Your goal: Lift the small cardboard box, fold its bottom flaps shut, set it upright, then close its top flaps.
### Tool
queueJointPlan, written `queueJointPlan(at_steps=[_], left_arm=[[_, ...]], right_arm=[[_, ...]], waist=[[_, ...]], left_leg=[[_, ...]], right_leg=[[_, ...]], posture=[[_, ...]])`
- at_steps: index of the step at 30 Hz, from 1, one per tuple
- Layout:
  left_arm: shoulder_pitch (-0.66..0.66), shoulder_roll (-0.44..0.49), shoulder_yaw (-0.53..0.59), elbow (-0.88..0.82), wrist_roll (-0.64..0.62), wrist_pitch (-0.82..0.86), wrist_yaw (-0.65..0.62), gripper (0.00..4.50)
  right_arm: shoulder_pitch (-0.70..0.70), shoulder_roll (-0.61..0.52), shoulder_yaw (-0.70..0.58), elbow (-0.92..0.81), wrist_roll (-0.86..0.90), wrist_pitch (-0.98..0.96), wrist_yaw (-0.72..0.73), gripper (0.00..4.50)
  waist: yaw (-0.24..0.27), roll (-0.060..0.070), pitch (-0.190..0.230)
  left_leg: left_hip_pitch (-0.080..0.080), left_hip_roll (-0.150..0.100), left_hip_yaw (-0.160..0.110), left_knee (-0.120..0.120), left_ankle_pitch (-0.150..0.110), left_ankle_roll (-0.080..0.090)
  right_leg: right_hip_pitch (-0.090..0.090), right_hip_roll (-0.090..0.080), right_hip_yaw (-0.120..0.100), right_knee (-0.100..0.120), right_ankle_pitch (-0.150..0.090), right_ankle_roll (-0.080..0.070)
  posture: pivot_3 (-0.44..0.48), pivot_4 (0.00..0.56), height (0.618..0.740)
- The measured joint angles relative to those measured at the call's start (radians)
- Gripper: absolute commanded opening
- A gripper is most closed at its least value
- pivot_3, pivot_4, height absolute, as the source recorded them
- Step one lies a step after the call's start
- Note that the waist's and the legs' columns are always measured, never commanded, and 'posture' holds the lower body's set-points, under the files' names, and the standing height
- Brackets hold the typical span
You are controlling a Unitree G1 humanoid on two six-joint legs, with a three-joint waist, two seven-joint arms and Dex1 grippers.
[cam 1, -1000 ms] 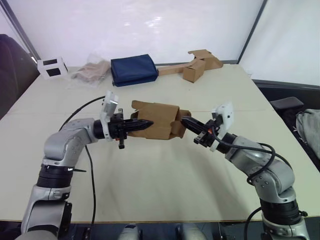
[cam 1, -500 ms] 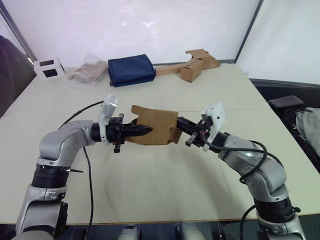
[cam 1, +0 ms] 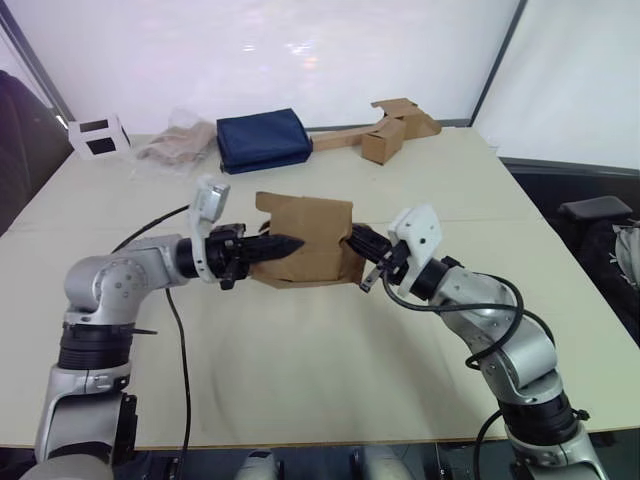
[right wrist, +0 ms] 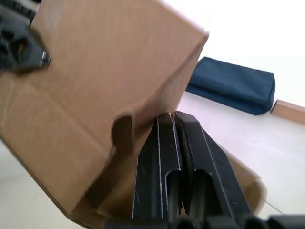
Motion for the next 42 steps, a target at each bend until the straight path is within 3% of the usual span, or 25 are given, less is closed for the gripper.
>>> queueJointPlan(at_steps=[5, 14, 24, 42], left_arm=[[-0.005, 0.003, 0.001, 0.033, 0.018, -0.030, 0.006, 0.00], [-0.032, 0.009, -0.002, 0.059, 0.046, -0.066, -0.001, 0.00], [-0.052, -0.009, -0.002, 0.050, 0.019, -0.040, 0.002, 0.00], [-0.039, -0.010, 0.001, 0.001, -0.042, 0.017, 0.042, 0.00]], right_arm=[[0.054, -0.044, -0.054, -0.025, 0.046, 0.019, 0.054, 0.07], [0.181, -0.092, -0.239, -0.081, 0.307, 0.214, 0.094, 0.07], [0.206, -0.029, -0.141, -0.054, 0.276, 0.202, 0.061, 0.07], [0.119, -0.017, -0.133, -0.073, 0.338, 0.212, 0.086, 0.07]], waist=[[0.004, 0.000, 0.000], [0.000, 0.000, 0.000], [0.000, 0.000, 0.000], [0.000, 0.000, 0.000]], left_leg=[[0.000, 0.000, 0.000, 0.000, 0.000, 0.000], [0.000, 0.000, 0.000, 0.000, 0.000, 0.000], [0.000, 0.000, 0.000, 0.000, 0.000, 0.000], [0.000, 0.000, 0.000, 0.000, 0.000, 0.000]], right_leg=[[0.001, 0.000, 0.000, 0.000, 0.000, 0.000], [0.001, 0.000, 0.000, 0.000, 0.000, 0.000], [0.000, 0.000, 0.000, 0.000, 0.000, 0.000], [0.000, 0.000, 0.000, 0.000, 0.000, 0.000]], posture=[[0.000, 0.150, 0.740], [0.000, 0.150, 0.740], [0.000, 0.150, 0.740], [0.000, 0.150, 0.740]])
